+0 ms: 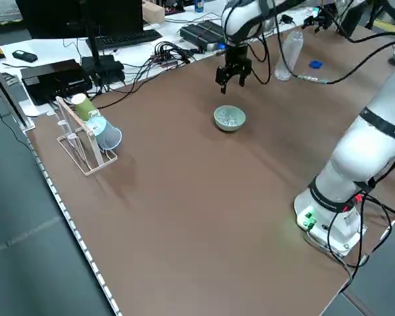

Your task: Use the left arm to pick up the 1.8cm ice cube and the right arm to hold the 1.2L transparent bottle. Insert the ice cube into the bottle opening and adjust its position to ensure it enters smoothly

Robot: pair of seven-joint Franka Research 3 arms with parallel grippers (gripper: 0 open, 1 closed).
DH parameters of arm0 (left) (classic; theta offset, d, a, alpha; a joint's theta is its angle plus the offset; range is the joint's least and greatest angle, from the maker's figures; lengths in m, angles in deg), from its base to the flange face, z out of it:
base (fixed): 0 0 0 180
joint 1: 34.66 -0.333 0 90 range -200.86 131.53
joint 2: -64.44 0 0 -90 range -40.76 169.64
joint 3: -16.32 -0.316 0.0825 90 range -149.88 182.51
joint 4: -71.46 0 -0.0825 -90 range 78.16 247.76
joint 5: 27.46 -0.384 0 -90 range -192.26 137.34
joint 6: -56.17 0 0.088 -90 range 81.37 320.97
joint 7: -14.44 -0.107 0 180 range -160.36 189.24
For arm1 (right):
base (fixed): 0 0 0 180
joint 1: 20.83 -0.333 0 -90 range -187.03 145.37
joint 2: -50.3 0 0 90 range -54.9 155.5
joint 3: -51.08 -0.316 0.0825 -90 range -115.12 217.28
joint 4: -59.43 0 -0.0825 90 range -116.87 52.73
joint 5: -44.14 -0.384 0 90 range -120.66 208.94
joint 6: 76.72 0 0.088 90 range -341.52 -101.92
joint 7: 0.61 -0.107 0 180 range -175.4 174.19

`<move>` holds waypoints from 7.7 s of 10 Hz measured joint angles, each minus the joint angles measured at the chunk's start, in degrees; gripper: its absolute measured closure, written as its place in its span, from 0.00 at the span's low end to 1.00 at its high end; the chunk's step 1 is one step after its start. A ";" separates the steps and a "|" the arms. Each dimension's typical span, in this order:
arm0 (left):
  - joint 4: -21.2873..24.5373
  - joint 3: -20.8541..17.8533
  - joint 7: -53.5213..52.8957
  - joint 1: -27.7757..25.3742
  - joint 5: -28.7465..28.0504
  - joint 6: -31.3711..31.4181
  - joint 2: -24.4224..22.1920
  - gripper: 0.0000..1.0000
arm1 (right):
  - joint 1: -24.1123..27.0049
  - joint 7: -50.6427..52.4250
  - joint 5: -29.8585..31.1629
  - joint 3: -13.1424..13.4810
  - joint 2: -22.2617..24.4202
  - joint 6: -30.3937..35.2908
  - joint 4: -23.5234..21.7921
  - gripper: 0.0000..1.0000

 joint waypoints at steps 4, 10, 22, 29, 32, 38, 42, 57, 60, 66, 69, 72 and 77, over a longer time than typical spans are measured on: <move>1.73 0.49 0.19 0.06 0.00 7.89 5.74 0.02 | -2.05 11.16 -10.05 -3.38 -7.71 1.79 0.99 0.00; 2.93 2.11 1.58 0.20 0.00 13.56 9.64 0.03 | -3.68 22.03 -13.87 -5.67 -12.83 2.83 2.72 0.00; 2.94 2.16 2.21 0.24 0.00 21.28 16.95 0.03 | -8.64 28.83 -24.35 -6.52 -17.25 2.96 3.54 0.00; 2.94 2.14 2.22 0.08 0.00 21.48 17.94 0.15 | -8.83 28.87 -24.48 -6.46 -17.25 2.94 3.64 0.00; 2.96 2.11 2.25 0.00 0.00 21.48 18.02 0.46 | -8.82 28.86 -24.51 -6.32 -17.26 2.92 3.64 0.00; 2.85 2.09 2.78 -0.04 0.00 21.48 17.98 0.59 | -8.68 28.86 -24.55 -6.02 -17.26 2.91 3.64 0.00; 2.64 2.07 3.37 -0.13 0.00 18.97 14.83 0.59 | -8.68 28.86 -24.55 -5.98 -17.26 2.91 3.64 0.00; -14.35 14.03 21.72 -1.21 1.65 -6.74 4.53 0.59 | -8.67 28.73 -24.55 -5.77 -17.30 2.55 3.53 0.00; -22.71 20.75 33.17 -0.64 2.82 -10.64 6.46 0.59 | -8.80 28.72 -24.55 -5.86 -17.31 2.50 3.52 0.00; -49.40 23.71 54.56 10.95 3.26 -18.48 21.64 0.59 | -8.80 28.72 -24.55 -5.89 -17.31 2.45 3.52 0.00; -55.74 23.44 59.93 15.95 3.26 -14.93 27.17 0.59 | -8.80 28.72 -24.55 -5.91 -17.31 2.44 3.52 0.00; -57.59 13.53 63.90 26.47 3.27 -6.77 30.51 0.59 | -8.81 28.72 -24.55 -5.95 -17.31 2.43 3.52 0.00; -65.02 4.21 69.12 36.84 3.26 -0.02 37.42 0.59 | -8.81 28.72 -24.55 -5.98 -17.31 2.43 3.52 0.00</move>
